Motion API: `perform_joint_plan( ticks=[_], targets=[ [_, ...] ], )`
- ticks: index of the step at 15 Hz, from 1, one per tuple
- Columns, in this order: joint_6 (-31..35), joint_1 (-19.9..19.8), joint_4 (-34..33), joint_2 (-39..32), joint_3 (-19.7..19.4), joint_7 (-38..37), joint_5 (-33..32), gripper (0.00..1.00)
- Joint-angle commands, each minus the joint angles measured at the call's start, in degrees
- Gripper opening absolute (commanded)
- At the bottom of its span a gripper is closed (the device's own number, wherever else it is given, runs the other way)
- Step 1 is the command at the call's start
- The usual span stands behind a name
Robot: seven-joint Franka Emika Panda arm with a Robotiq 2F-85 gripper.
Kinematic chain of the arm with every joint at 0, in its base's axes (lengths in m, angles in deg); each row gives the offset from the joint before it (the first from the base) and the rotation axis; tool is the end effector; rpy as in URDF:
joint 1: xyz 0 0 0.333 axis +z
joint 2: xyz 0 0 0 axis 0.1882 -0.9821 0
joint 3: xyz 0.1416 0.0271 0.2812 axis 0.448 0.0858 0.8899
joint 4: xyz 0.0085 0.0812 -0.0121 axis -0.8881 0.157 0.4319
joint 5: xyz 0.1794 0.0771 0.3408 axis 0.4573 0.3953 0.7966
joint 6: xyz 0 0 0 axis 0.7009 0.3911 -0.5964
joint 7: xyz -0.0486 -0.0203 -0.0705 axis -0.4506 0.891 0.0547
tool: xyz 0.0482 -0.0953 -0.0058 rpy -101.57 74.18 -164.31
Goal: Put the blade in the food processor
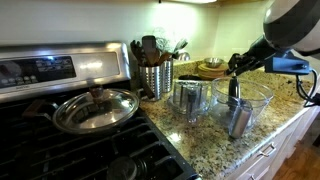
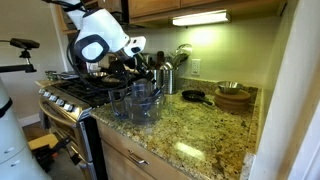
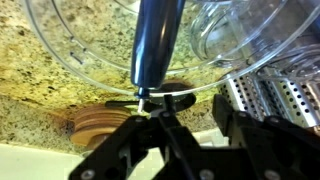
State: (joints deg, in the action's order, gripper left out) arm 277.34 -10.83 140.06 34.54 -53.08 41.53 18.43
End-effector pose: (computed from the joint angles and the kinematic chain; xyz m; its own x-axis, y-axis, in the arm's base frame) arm 0.4046 0.0326 0.3298 0.6938 -0.2808 0.6632 -0.2580 -0.9567 -0.1352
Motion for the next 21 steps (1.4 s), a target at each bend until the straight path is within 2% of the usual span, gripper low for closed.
perform_joint_plan(
  ticks=[1, 5, 6, 11, 13, 15, 17, 20, 21],
  targets=[
    [-5.24, 1.11, 0.18, 1.79, 0.61, 4.90, 3.04, 0.71],
    [-10.69, -3.91, 0.54, 1.35, 1.54, 13.31, 5.15, 0.95],
    [-11.25, -5.68, 0.15, 0.59, 1.92, 15.69, 5.41, 0.98],
    [-15.65, -15.55, 0.17, -0.42, 4.42, 21.80, 0.95, 1.00],
    [-19.04, -19.89, 0.96, 0.85, 6.50, 19.53, -4.49, 1.00],
    [-24.16, -24.54, 1.18, 3.52, 9.09, 15.34, -12.53, 1.00],
    [-32.63, -27.59, 1.91, 9.78, 10.89, 8.37, -21.68, 1.00],
    [-45.05, -28.41, -3.25, 12.73, 10.88, 2.66, -28.98, 1.00],
    [-47.84, -18.70, -4.64, 12.72, 0.13, -3.28, -37.00, 1.00]
  ],
)
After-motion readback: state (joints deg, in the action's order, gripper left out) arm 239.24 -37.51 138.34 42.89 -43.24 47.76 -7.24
